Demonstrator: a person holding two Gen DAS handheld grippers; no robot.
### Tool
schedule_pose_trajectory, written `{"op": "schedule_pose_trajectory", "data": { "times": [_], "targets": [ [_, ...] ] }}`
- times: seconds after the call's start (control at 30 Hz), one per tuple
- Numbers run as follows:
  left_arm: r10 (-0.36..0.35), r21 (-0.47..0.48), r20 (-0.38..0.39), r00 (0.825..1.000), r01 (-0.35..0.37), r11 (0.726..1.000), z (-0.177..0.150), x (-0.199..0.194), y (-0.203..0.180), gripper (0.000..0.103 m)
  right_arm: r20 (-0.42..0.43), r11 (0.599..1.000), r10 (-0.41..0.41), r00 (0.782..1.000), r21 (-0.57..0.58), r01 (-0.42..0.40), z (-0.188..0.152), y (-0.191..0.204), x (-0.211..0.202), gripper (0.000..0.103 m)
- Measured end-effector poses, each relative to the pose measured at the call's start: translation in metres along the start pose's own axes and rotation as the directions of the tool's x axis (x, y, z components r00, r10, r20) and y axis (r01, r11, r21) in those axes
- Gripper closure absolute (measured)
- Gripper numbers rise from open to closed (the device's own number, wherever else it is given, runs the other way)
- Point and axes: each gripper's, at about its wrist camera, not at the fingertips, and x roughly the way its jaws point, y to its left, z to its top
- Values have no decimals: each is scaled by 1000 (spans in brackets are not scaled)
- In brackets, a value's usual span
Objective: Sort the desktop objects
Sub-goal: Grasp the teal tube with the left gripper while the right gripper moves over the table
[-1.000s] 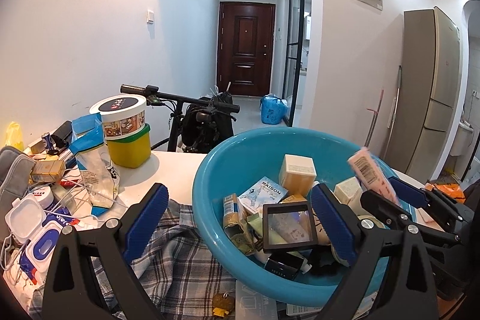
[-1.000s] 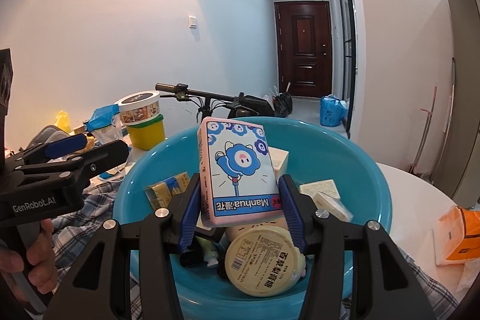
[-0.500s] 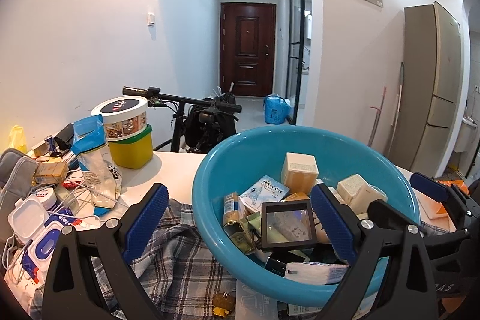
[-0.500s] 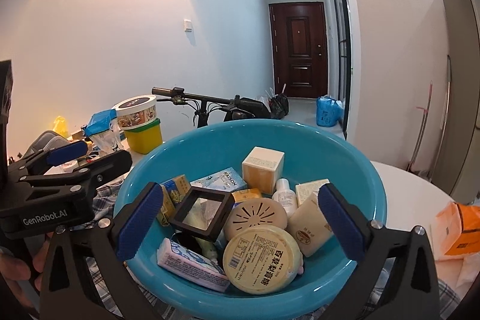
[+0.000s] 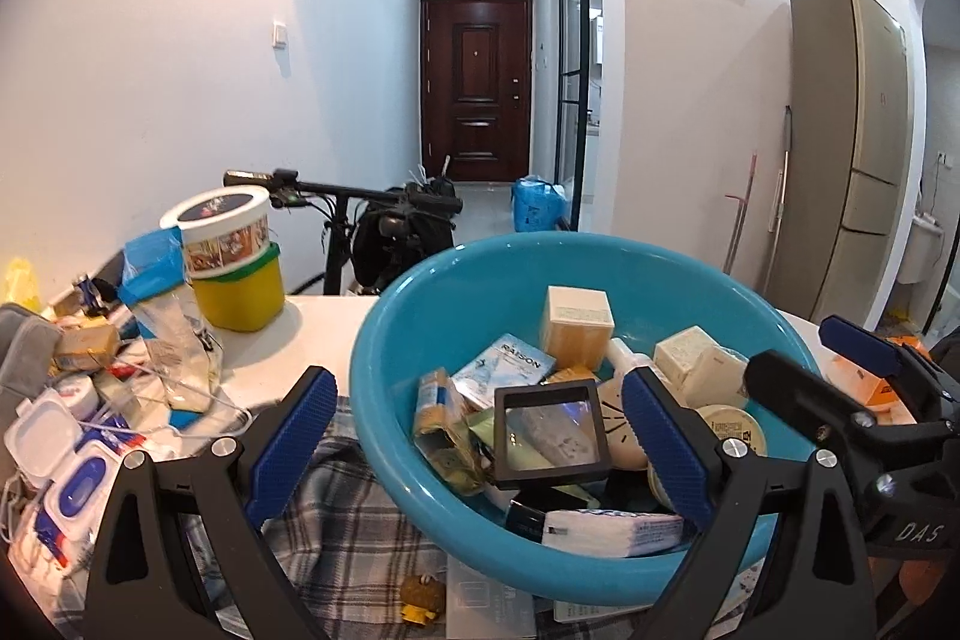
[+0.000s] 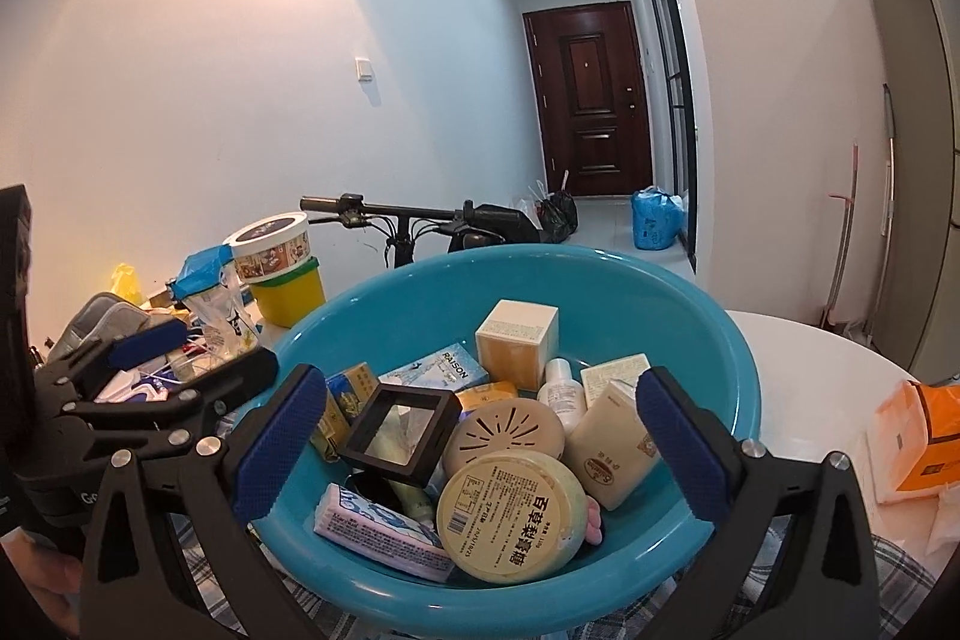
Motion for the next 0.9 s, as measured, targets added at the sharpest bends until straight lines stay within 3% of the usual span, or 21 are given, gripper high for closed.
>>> {"op": "schedule_pose_trajectory", "data": {
  "times": [0.17,0.6,0.9],
  "targets": [
    [4,6,-23,1000,-4,1000,-4,-3,3,5,8,1000,-3,1000,19,2,3,-6,-4,0],
    [-12,20,-9,1000,13,1000,-42,-72,21,5,23,999,-22,1000,32,21,6,-12,-11,0],
    [-41,168,-116,992,60,984,-91,-88,3,5,20,1000,-31,999,0,31,6,-5,-11,0]
  ]
}}
